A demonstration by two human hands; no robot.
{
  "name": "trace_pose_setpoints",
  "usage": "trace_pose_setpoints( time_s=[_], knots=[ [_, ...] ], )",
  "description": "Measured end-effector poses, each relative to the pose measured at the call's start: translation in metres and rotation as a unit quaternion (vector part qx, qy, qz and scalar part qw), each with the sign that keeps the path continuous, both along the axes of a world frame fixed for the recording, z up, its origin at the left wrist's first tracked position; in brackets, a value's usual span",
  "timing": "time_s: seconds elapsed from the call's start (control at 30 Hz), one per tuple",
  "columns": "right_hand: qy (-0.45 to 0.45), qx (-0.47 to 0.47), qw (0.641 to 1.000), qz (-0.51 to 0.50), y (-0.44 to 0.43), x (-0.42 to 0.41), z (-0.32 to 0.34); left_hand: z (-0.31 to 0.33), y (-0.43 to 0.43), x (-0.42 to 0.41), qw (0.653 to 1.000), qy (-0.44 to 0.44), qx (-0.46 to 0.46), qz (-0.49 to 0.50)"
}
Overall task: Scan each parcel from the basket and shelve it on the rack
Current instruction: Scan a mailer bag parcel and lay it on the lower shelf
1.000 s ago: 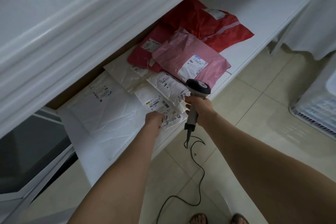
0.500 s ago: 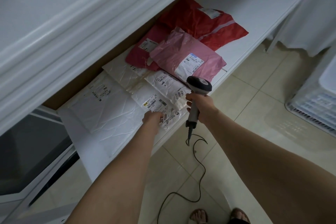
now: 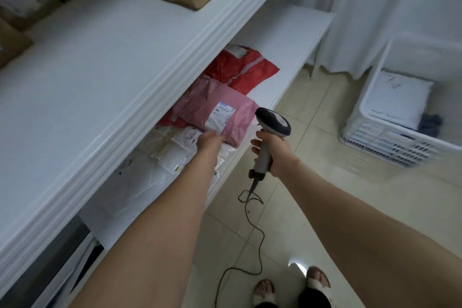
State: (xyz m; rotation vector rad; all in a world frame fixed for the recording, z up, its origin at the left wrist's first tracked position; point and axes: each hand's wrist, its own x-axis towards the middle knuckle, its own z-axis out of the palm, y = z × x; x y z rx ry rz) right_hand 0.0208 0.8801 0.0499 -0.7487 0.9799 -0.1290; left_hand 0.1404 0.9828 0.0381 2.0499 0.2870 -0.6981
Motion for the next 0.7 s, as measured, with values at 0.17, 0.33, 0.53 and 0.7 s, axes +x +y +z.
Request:
trace_pose_setpoints(
  time_s=[0.17,0.33,0.53,0.7],
  knots=[
    [0.021,0.03,0.999,-0.024,-0.073,-0.044,0.038,0.046,-0.098,-0.03,0.995,-0.018,-0.032,-0.097],
    [-0.031,0.072,0.99,-0.115,-0.171,-0.094,0.062,0.068,-0.214,-0.066,0.985,-0.053,-0.028,-0.159],
    [-0.068,0.125,0.967,-0.212,-0.318,-0.163,0.072,0.079,-0.373,-0.118,0.975,-0.07,-0.021,-0.211],
    [-0.076,0.143,0.947,-0.279,-0.426,-0.21,0.07,0.079,-0.483,-0.166,0.972,-0.064,-0.021,-0.227]
  ],
)
